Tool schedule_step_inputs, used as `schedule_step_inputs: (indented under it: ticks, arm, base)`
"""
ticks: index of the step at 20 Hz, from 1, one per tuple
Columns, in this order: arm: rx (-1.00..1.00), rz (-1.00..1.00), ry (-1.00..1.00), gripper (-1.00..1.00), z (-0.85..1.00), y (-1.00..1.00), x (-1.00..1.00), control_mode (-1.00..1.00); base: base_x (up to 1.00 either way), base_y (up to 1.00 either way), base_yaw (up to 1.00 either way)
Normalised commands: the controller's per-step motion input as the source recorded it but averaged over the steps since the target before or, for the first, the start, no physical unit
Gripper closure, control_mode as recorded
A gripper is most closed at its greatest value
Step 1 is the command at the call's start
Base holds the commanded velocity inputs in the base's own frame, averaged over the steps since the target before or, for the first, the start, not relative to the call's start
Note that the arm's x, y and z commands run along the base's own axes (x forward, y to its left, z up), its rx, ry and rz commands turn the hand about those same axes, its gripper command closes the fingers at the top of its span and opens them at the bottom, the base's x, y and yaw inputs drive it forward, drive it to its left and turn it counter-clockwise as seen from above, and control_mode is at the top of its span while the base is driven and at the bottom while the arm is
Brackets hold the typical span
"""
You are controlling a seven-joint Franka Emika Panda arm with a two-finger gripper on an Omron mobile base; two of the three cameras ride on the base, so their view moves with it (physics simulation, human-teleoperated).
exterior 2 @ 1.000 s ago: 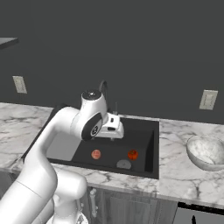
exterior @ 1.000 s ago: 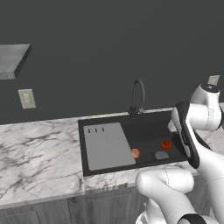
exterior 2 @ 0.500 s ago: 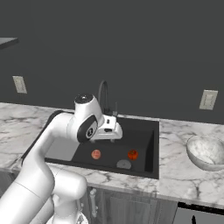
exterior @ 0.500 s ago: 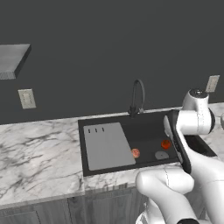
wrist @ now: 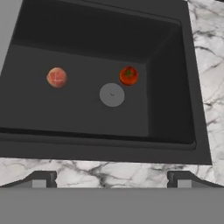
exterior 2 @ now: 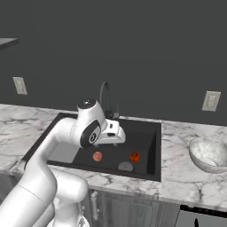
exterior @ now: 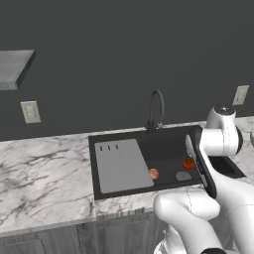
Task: Remove the tomato and peach from the sink. Then move the bowl and cup from the counter to the sink for washing.
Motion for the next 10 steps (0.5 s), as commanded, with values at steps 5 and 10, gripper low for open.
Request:
schedule_step_inputs:
  ticks: [5,10]
  arm:
    - [0.0,0.0,0.0,-1.0,-0.09,-0.07,0.05,-1.0]
    - [0.0,0.0,0.0,-1.0,-0.08,-0.06,0.07,-1.0]
  base:
    - [0.0,0.0,0.0]
    - [0.0,0.0,0.0]
